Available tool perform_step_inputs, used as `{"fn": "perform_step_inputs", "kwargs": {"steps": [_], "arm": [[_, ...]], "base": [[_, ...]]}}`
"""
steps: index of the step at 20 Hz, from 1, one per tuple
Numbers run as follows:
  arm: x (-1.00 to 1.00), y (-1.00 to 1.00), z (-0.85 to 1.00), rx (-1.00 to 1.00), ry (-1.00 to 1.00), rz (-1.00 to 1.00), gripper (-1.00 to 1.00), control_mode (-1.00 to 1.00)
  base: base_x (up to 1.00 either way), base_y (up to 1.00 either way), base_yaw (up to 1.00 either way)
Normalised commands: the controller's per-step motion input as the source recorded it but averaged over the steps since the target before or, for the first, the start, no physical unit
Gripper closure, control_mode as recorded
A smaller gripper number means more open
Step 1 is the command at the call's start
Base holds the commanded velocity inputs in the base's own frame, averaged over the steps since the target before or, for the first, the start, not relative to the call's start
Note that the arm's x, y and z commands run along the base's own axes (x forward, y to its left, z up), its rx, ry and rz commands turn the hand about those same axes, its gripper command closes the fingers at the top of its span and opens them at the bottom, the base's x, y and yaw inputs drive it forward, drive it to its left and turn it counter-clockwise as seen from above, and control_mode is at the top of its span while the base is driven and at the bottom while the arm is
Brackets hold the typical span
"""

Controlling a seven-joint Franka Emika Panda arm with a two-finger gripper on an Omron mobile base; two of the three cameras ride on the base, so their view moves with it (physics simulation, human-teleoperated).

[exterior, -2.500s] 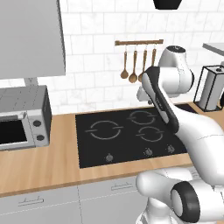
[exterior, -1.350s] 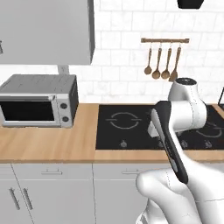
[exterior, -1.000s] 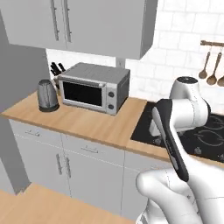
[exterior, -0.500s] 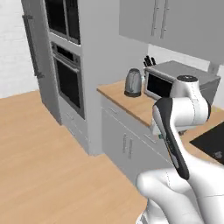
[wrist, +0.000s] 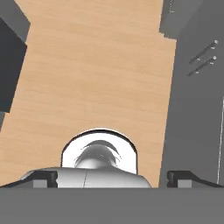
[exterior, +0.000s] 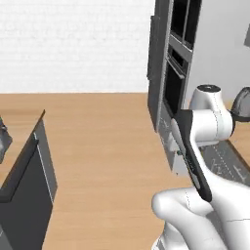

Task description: Navigate to the stand mixer.

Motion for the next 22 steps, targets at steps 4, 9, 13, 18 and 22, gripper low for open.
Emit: {"fn": "perform_step_inputs", "kwargs": {"steps": [4,9,13,18,22], "arm": [[0.0,0.0,0.0,0.0,0.0,0.0,-1.0,1.0],[0.0,0.0,0.0,0.0,0.0,0.0,-1.0,1.0],[0.0,0.0,0.0,0.0,0.0,0.0,-1.0,1.0],[0.0,0.0,0.0,0.0,0.0,0.0,-1.0,1.0],[0.0,0.0,0.0,0.0,0.0,0.0,-1.0,1.0]], "base": [[0.33,0.0,0.84],[0.59,0.0,0.8],[0.83,0.0,0.73],[0.81,-0.07,0.64],[0.8,-0.18,0.6]]}}
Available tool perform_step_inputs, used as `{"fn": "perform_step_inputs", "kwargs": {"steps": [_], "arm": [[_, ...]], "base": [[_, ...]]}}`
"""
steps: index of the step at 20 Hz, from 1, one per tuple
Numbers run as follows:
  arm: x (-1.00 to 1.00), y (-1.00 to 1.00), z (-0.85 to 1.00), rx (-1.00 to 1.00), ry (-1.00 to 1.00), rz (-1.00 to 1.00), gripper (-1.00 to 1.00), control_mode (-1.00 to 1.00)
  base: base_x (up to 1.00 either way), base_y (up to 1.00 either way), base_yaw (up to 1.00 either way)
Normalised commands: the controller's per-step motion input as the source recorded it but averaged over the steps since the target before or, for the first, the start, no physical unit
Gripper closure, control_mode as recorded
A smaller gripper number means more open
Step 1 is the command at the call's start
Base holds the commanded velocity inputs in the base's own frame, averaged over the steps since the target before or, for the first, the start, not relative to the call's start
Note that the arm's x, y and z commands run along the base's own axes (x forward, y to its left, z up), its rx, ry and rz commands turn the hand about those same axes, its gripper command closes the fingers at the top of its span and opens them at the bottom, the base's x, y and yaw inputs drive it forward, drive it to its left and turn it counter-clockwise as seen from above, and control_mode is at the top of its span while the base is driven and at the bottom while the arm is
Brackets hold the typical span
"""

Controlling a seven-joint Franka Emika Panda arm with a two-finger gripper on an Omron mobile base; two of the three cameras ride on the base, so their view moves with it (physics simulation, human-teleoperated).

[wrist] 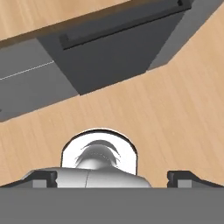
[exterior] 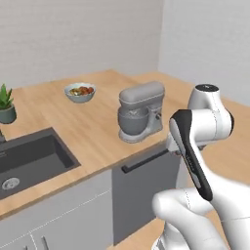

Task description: Navigate to the stand mixer.

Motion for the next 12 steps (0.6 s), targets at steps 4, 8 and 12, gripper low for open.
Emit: {"fn": "perform_step_inputs", "kwargs": {"steps": [4,8,12], "arm": [[0.0,0.0,0.0,0.0,0.0,0.0,-1.0,1.0],[0.0,0.0,0.0,0.0,0.0,0.0,-1.0,1.0],[0.0,0.0,0.0,0.0,0.0,0.0,-1.0,1.0]], "base": [[0.56,-0.37,0.55],[0.4,-0.58,0.5],[0.29,-0.72,0.39]]}}
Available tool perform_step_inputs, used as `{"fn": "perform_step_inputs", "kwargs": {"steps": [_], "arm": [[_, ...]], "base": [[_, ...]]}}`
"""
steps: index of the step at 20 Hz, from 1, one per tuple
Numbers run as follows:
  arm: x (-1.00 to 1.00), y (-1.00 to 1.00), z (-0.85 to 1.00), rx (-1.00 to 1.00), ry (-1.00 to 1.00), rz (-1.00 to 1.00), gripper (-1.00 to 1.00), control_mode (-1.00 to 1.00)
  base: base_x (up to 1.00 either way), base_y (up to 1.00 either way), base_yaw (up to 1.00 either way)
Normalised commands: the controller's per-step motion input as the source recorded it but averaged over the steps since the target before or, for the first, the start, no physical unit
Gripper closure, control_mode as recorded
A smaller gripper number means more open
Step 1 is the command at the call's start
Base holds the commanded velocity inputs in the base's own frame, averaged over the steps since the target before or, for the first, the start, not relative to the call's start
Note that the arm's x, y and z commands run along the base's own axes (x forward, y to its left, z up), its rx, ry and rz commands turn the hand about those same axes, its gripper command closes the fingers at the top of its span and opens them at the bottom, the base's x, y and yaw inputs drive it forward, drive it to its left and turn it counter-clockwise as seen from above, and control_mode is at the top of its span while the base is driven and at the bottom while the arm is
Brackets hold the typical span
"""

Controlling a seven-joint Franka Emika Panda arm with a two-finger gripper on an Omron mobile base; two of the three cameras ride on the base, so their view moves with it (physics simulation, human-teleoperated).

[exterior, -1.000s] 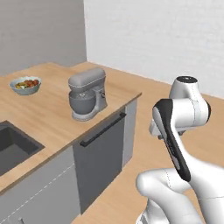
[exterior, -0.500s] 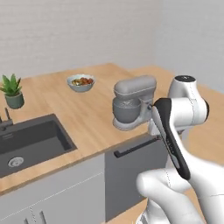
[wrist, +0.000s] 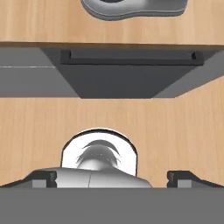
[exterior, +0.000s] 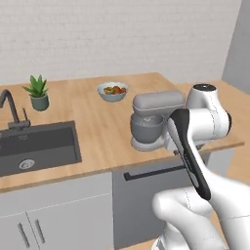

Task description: Navigate to the stand mixer.

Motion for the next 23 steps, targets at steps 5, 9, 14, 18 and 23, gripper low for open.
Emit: {"fn": "perform_step_inputs", "kwargs": {"steps": [5,9,14,18,23], "arm": [[0.0,0.0,0.0,0.0,0.0,0.0,-1.0,1.0],[0.0,0.0,0.0,0.0,0.0,0.0,-1.0,1.0],[0.0,0.0,0.0,0.0,0.0,0.0,-1.0,1.0],[0.0,0.0,0.0,0.0,0.0,0.0,-1.0,1.0],[0.0,0.0,0.0,0.0,0.0,0.0,-1.0,1.0]], "base": [[0.4,-0.55,0.26],[0.57,-0.16,0.11],[0.47,0.0,0.01],[0.31,-0.01,0.0],[0.37,0.0,0.0]]}}
